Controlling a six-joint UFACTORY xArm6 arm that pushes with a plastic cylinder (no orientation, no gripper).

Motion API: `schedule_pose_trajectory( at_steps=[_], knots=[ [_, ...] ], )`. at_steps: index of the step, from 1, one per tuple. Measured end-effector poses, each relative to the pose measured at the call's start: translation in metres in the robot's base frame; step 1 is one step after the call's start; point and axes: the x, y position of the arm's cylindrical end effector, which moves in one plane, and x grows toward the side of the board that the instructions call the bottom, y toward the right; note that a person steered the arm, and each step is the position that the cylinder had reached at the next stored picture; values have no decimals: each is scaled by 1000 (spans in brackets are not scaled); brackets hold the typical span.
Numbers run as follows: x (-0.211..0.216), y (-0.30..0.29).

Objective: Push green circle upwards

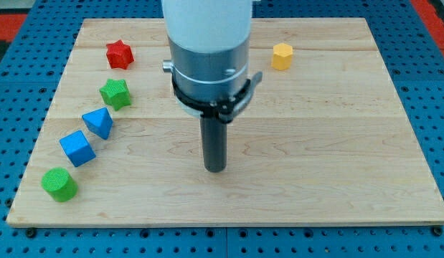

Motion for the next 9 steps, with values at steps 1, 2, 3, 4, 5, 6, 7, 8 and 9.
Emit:
schedule_pose_trajectory(
  at_steps=[1,2,3,4,5,6,7,8,9],
  knots=[
    [46,-33],
    [71,-71],
    [72,-79],
    [72,-135],
    [72,-210],
    [48,-249],
    [16,-222],
    [-7,-192],
    [-19,-163]
  ],
)
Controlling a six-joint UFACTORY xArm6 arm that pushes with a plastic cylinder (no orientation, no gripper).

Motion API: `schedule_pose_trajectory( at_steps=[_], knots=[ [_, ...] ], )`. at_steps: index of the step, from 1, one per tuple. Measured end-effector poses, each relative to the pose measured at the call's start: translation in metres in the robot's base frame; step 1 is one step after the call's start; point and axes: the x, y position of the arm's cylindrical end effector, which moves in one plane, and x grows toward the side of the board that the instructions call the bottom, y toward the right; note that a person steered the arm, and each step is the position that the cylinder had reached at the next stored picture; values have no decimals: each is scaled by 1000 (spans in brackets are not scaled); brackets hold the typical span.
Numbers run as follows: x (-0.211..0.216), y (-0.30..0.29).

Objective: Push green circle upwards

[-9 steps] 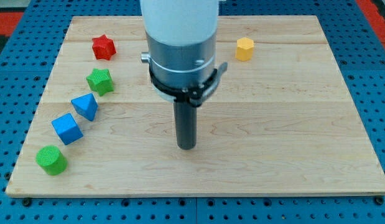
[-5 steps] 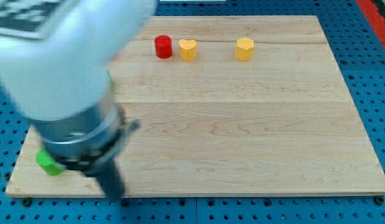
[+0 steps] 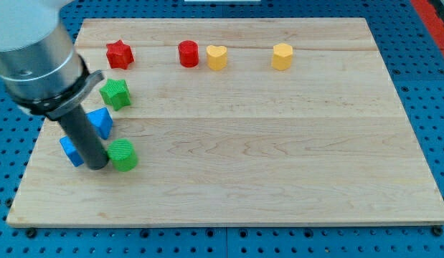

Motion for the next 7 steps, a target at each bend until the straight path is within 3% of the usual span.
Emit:
schedule_pose_trajectory(
  at_steps=[2,4,5,6,7],
  knots=[
    [5,8],
    [41,24],
    [11,27],
    [39,12],
    [46,-59]
  ],
)
